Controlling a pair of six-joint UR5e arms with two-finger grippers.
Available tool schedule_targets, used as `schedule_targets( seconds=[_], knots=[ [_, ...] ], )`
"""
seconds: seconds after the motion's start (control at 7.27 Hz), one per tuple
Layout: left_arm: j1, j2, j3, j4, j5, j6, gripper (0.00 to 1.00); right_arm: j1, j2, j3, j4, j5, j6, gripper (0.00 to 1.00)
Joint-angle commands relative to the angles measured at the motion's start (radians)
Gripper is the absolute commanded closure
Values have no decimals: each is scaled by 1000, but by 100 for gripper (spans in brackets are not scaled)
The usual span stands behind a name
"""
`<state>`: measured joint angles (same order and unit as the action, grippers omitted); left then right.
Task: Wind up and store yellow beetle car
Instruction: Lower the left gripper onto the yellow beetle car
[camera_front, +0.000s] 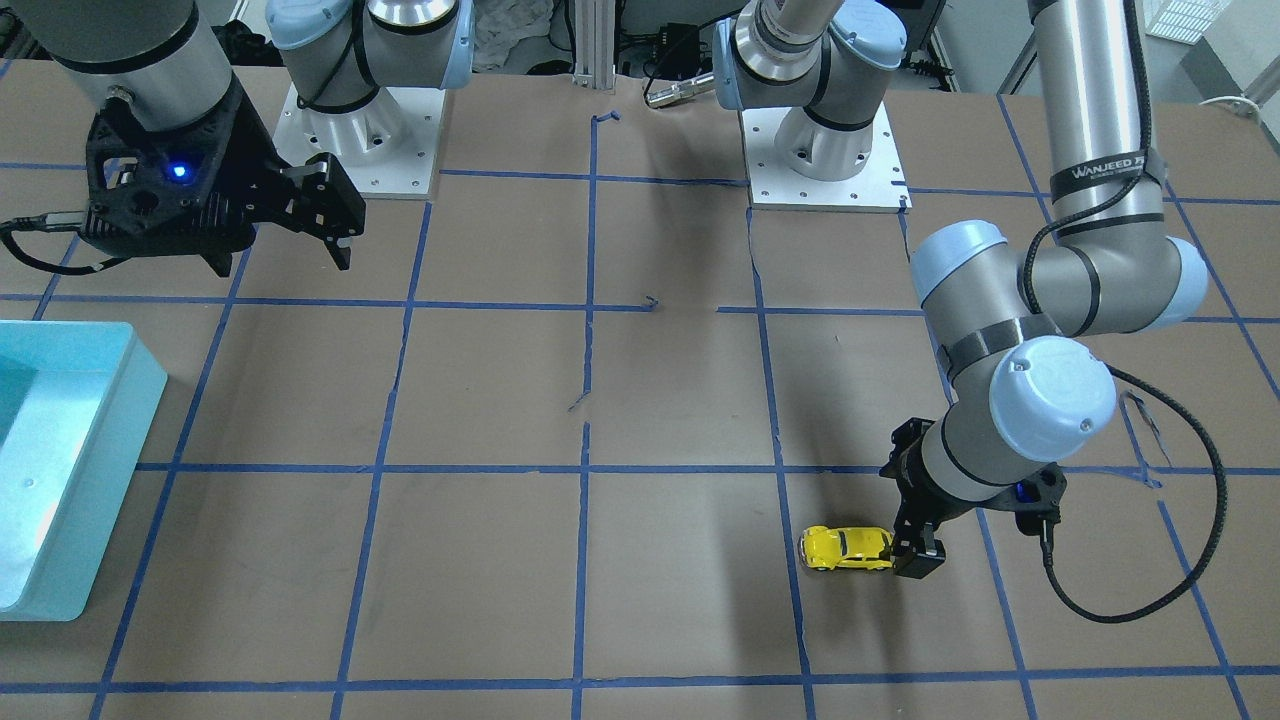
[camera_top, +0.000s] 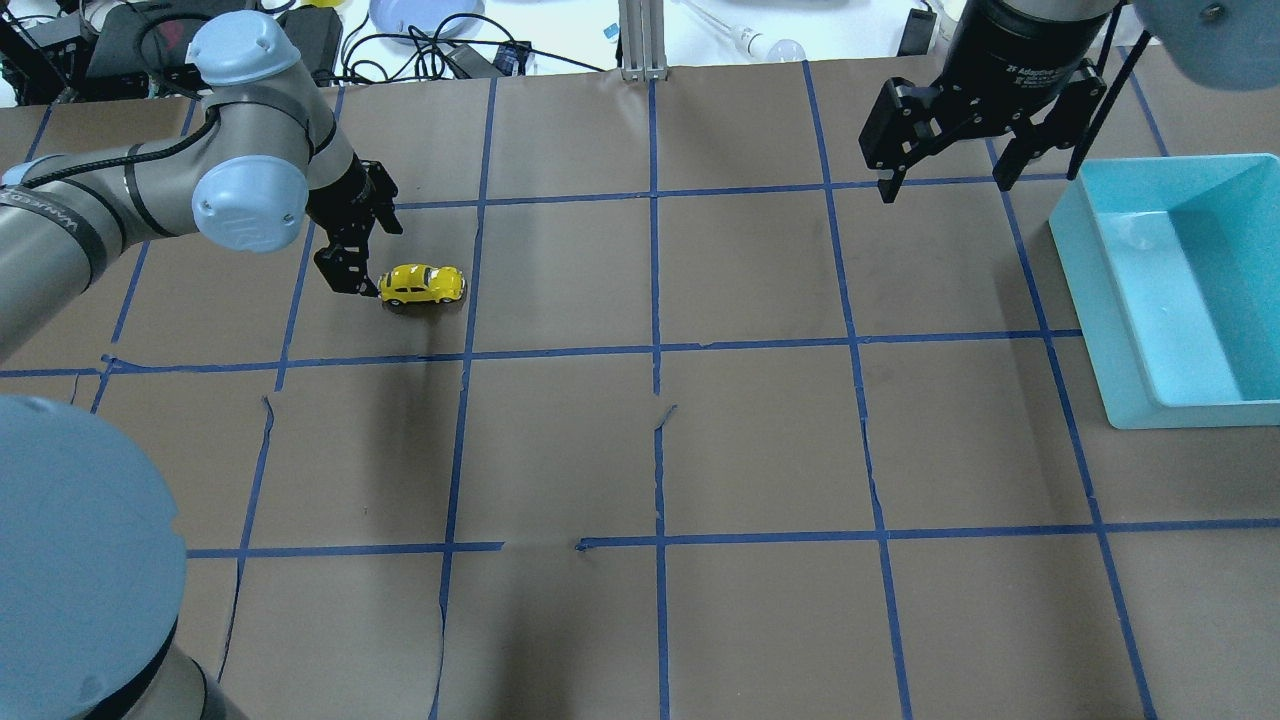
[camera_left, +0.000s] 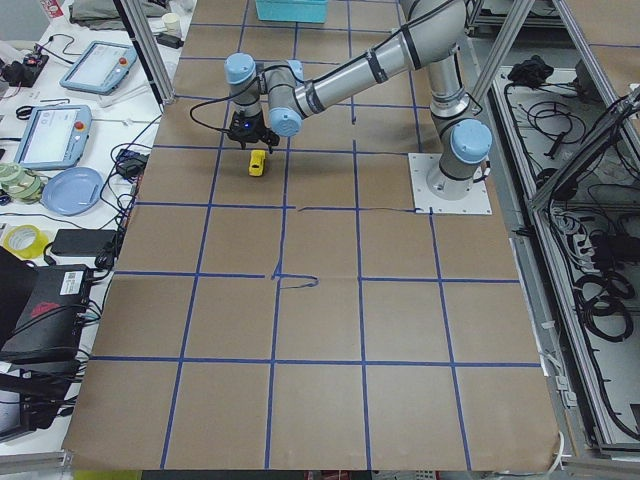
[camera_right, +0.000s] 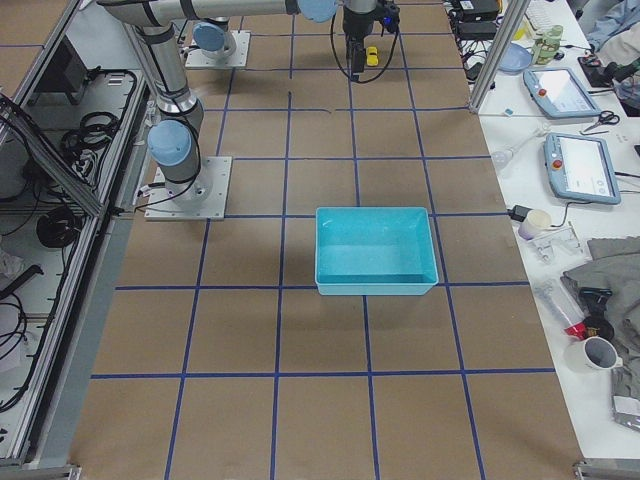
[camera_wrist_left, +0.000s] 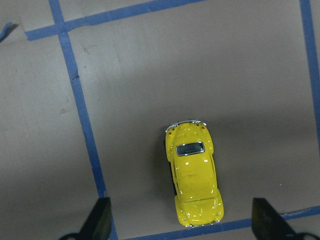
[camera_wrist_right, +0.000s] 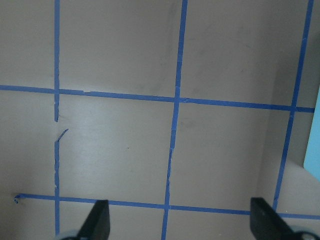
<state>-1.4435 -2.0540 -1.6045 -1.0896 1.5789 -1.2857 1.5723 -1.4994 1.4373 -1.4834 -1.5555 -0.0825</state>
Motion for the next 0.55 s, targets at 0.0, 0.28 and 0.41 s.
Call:
schedule_targets(
  seconds=[0.0, 0.28, 0.41],
  knots=[
    [0, -43, -18, 28, 1, -27, 0, 0, -1, 0, 0, 0, 0, 0],
    [0, -61, -31, 82, 0, -30, 0, 2, -1, 2, 0, 0, 0, 0],
    [0, -63, -31, 82, 1, -50, 0, 2, -1, 5, -2, 0, 0, 0]
  ],
)
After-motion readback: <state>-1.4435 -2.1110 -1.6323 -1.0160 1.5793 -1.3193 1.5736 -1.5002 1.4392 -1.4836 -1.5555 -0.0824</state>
